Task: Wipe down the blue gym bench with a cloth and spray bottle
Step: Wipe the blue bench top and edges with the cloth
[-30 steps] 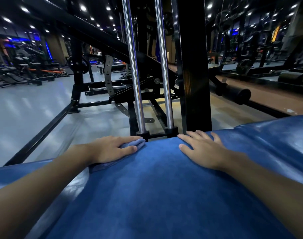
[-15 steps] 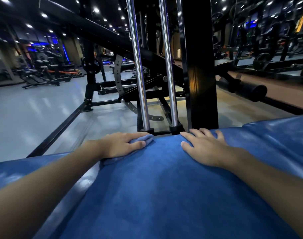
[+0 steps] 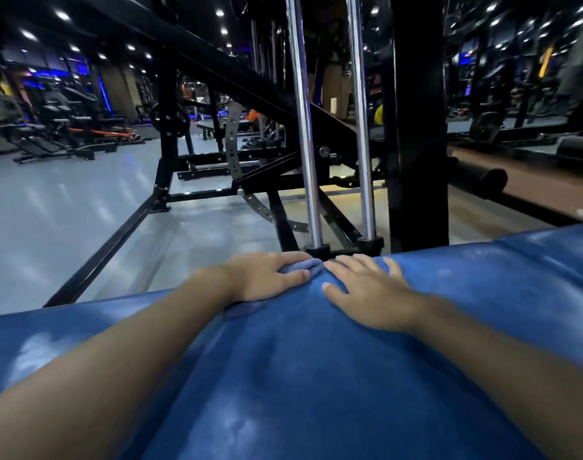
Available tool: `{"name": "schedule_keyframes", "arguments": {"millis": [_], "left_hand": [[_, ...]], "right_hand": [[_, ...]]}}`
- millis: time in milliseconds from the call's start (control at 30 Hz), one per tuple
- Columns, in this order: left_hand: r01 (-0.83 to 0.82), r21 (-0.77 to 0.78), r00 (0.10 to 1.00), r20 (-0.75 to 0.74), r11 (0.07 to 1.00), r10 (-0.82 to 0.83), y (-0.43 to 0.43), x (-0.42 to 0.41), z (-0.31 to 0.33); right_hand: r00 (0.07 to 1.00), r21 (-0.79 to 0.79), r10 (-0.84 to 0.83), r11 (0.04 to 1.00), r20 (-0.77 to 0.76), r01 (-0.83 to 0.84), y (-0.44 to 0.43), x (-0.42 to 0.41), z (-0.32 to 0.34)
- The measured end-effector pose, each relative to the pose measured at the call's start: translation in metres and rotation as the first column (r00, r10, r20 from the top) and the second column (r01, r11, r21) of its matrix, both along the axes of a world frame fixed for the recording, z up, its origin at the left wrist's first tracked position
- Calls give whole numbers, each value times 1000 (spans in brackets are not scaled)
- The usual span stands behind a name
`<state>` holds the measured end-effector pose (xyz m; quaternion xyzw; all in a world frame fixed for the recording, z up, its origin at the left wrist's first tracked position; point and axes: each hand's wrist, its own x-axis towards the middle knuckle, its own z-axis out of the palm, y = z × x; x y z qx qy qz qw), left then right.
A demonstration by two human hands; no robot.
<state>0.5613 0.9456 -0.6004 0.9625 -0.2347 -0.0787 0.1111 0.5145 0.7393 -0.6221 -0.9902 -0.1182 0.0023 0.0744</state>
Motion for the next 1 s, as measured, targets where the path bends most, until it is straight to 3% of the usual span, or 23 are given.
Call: {"name": "schedule_keyframes", "arguments": {"millis": [333,467,567,667,1000], "left_hand": [[70,0,997,-18,998,-70,107,-26,7],[61,24,998,-8,998,-61,112,-21,1],[98,-11,995,12,995,-98,81,-12,-2],[114,-28,993,-24,993,-115,74,-8,-2],[37,46,998,-44,998,-35,185,-35,5]], "right_hand": [[994,-96,-110,990,-25,107,14,-1,8],[998,88,-36,995,-56,41,65,-8,8],[998,-20,-26,999,-55,25,79,-13,-2],[998,-29,-40,999,-41,38,76,-11,-2],[998,-17,-53,998,-36,52,79,-15,0]]}}
